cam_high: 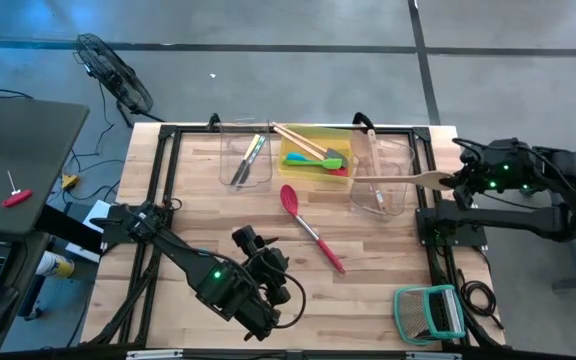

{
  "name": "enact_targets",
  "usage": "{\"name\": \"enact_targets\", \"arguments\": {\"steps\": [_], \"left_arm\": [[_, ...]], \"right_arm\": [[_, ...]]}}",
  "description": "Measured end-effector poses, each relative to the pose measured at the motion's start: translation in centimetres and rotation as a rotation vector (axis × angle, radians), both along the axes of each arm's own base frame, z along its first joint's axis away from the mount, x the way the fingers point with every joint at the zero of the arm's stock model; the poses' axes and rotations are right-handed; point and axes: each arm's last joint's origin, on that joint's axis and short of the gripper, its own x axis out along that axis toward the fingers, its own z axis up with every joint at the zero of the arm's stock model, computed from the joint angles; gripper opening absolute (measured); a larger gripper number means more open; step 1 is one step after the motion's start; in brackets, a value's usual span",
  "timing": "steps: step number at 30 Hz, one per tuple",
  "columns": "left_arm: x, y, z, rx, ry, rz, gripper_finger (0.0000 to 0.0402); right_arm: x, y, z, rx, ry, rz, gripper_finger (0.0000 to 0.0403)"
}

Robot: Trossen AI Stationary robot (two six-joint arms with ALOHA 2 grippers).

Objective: Pick & Place Kitchen Items
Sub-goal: Put the brown serving spoon into the right transparent bin

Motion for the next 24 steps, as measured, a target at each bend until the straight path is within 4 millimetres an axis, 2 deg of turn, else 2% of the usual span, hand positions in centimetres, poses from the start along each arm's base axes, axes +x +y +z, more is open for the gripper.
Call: {"name": "enact_targets", "arguments": {"steps": [5, 16, 21, 24], "left_arm": [[0.0, 0.0, 0.0, 0.002, 0.002, 0.0, 0.0241], [0.0, 0.0, 0.0, 0.004, 0.005, -0.002, 0.0241], [0.0, 0.0, 0.0, 0.001, 0.002, -0.002, 0.0241], [0.0, 0.0, 0.0, -0.001, -0.001, -0.002, 0.0241]], "right_arm": [[0.1, 0.1, -0.1, 0.038, -0.01, -0.009, 0.0004], [0.6, 0.0, -3.4, 0.117, 0.071, 0.001, 0.0004], [1.7, -0.2, -5.3, 0.178, 0.151, 0.027, 0.0004], [3.1, -0.7, -6.1, 0.198, 0.222, 0.053, 0.0004]]}}
